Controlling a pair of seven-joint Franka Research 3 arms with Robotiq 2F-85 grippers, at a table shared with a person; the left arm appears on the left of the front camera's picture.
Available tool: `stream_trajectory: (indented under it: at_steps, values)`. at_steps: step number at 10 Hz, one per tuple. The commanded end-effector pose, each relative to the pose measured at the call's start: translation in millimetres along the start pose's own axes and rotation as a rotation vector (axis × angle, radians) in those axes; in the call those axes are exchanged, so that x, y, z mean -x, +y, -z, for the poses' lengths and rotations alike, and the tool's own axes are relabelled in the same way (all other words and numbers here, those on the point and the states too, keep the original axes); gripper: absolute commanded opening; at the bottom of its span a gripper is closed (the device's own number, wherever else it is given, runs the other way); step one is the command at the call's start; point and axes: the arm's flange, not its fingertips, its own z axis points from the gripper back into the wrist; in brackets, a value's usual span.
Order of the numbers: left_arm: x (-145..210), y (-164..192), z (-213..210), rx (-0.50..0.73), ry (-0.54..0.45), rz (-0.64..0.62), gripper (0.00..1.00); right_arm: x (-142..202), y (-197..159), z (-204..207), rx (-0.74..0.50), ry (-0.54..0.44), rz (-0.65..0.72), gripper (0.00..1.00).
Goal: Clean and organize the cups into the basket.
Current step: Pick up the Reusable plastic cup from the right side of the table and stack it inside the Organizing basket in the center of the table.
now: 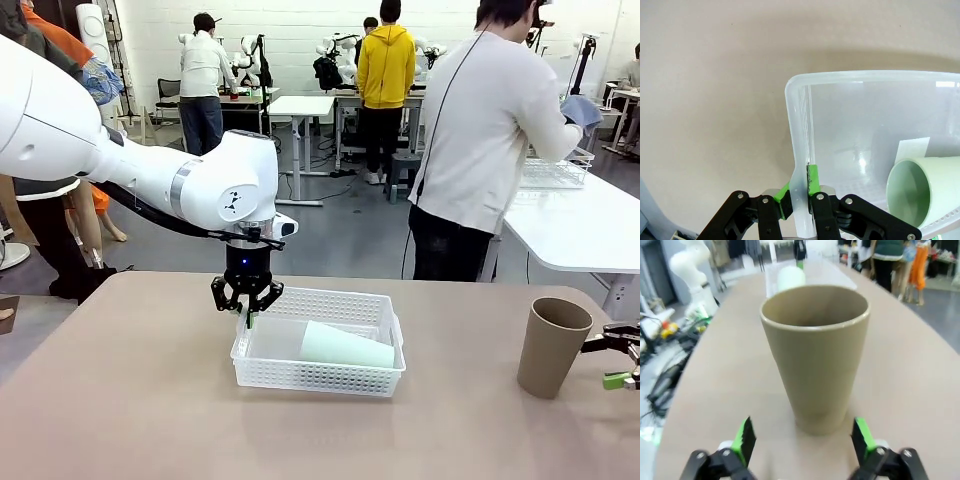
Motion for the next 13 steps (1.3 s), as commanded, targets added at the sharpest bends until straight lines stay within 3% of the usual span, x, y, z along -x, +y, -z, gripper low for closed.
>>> stream_trajectory:
  at_steps: [1,13]
  values:
    - [0,0,-1,-0.001,-0.001,-0.003,0.00,6,-5,13,0.001,0.037,-0.037,1.00]
    - [0,0,-1,-0.001,-0.001,-0.003,0.00,-9,-26,66,-0.107,-0.045,-0.039,1.00]
